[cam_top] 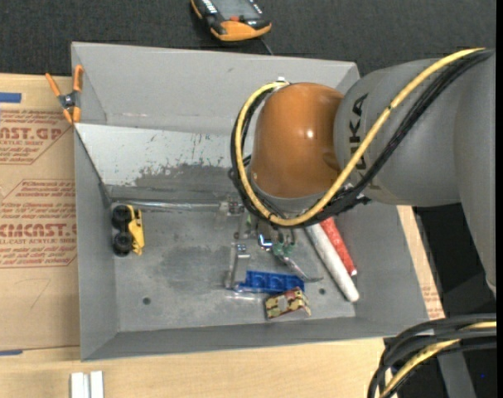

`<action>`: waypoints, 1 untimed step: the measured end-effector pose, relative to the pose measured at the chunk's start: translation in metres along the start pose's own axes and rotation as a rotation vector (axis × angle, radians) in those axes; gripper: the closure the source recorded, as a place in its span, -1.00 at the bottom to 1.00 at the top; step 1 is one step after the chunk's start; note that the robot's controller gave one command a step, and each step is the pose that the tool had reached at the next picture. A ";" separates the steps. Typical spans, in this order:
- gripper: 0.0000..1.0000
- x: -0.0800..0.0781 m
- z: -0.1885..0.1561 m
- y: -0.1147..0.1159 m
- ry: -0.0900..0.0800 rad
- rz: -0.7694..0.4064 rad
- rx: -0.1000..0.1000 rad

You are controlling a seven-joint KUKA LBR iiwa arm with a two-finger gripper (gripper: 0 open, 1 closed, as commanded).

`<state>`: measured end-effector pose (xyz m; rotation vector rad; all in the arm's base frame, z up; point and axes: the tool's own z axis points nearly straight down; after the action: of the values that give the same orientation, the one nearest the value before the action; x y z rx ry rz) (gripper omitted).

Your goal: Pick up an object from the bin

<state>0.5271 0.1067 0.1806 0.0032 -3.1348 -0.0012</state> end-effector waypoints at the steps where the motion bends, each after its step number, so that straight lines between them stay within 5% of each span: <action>1: -1.00 -0.002 -0.005 -0.001 -0.008 0.002 -0.001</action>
Offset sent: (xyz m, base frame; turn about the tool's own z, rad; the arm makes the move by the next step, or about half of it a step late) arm 0.0216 -0.0838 -0.1106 -0.0450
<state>0.5289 0.1059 0.1853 0.0002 -3.1426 -0.0023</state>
